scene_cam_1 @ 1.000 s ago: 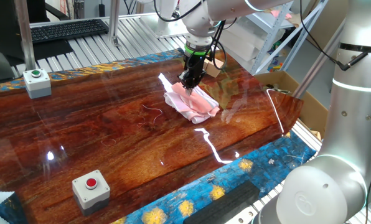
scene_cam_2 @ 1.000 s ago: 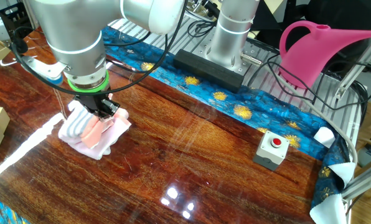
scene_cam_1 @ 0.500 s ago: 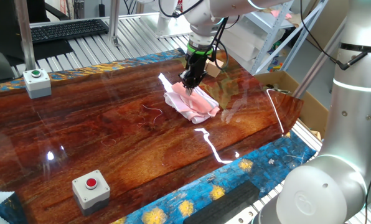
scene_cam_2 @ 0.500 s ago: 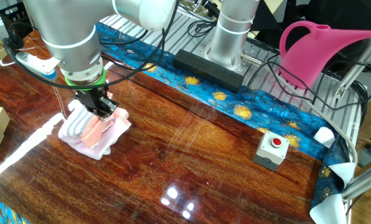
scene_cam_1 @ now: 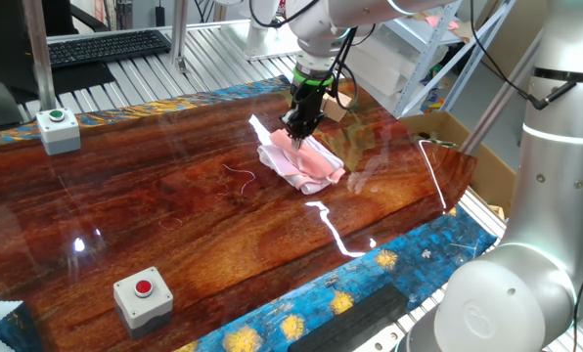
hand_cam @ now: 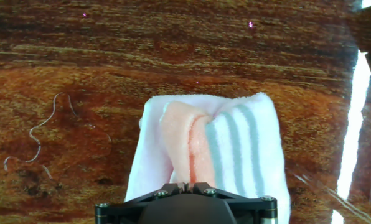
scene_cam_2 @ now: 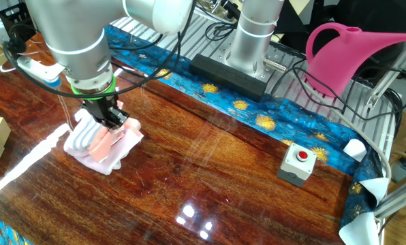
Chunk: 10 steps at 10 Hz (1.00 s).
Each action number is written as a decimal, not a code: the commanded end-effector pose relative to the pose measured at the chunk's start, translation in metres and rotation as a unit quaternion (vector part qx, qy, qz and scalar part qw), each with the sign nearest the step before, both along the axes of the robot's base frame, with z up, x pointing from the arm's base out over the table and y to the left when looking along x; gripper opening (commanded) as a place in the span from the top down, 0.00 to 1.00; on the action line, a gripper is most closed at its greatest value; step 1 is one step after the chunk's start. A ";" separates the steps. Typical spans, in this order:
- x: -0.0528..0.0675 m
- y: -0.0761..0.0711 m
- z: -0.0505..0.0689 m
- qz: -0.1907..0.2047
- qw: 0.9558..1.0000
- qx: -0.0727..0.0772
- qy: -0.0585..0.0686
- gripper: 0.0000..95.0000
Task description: Clean the table with a cloth
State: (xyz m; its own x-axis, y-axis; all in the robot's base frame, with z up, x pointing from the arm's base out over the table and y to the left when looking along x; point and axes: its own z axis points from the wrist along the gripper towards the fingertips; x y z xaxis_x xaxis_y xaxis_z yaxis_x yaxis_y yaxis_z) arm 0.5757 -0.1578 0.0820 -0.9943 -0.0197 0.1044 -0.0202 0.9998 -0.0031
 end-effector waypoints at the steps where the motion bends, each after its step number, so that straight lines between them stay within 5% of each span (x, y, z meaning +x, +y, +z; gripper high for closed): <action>1: 0.000 0.000 0.000 -0.009 1.000 -0.021 0.005 0.20; 2: 0.000 0.000 0.000 -0.007 1.000 -0.027 0.004 0.20; 3: 0.000 0.000 0.000 0.000 1.000 -0.030 0.005 0.00; 10: 0.000 0.000 0.000 0.012 0.999 -0.048 0.004 0.00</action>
State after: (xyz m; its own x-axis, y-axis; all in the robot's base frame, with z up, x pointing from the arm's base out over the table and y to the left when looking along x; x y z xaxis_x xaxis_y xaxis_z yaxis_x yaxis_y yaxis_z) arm 0.5776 -0.1587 0.0808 -0.9925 -0.0300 0.1186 -0.0415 0.9946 -0.0953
